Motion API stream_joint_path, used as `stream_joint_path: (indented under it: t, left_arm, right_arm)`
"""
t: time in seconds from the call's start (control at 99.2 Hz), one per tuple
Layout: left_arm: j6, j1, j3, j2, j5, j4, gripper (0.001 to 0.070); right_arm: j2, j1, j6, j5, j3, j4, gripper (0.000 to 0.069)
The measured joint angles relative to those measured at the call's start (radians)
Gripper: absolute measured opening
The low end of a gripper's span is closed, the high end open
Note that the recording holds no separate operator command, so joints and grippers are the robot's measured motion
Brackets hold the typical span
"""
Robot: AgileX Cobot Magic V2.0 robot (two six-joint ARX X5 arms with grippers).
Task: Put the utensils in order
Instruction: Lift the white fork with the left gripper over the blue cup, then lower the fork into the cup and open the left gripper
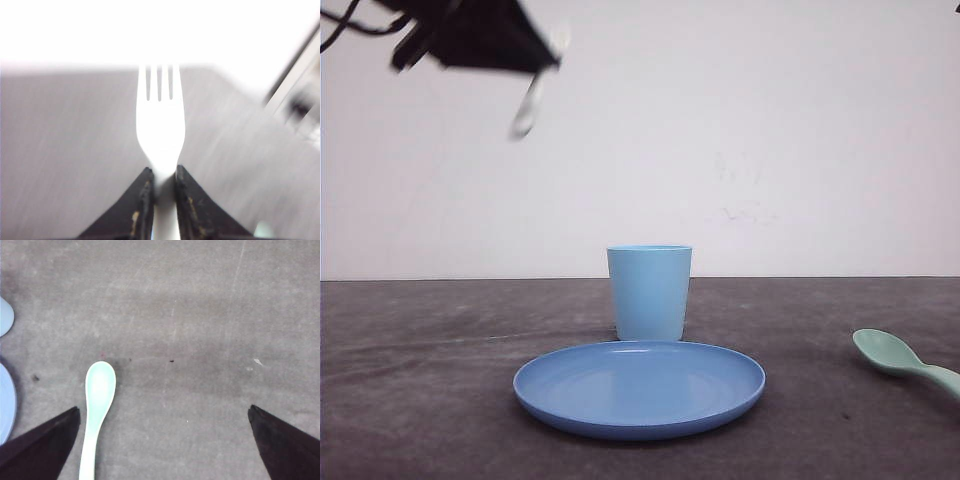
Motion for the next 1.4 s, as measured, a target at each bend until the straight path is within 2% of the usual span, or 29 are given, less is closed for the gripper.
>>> stream_joint_path:
  t: [0.222, 0.433, 0.857, 0.968, 1.159, 1.401]
  left_arm:
    - [-0.002, -0.058, 0.002, 0.071, 0.004, 0.272, 0.0040]
    - [0.014, -0.086, 0.002, 0.195, 0.004, 0.387, 0.0040]
    - [0.050, -0.097, 0.002, 0.457, 0.004, 0.491, 0.0040]
    - [0.082, -0.104, 0.002, 0.510, 0.004, 0.505, 0.0040]
    - [0.131, -0.115, 0.002, 0.557, 0.004, 0.504, 0.0040]
    - [0.152, -0.124, 0.002, 0.565, 0.004, 0.492, 0.0040]
  right_arm:
    - [0.000, 0.000, 0.000, 0.000, 0.000, -0.006, 0.0680]
    - [0.000, 0.000, 0.000, 0.000, 0.000, -0.011, 0.0680]
    - [0.000, 0.000, 0.000, 0.000, 0.000, -0.020, 0.0680]
    - [0.000, 0.000, 0.000, 0.000, 0.000, -0.021, 0.0680]
    - [0.000, 0.000, 0.000, 0.000, 0.000, -0.022, 0.0680]
    - [0.000, 0.000, 0.000, 0.000, 0.000, -0.022, 0.0680]
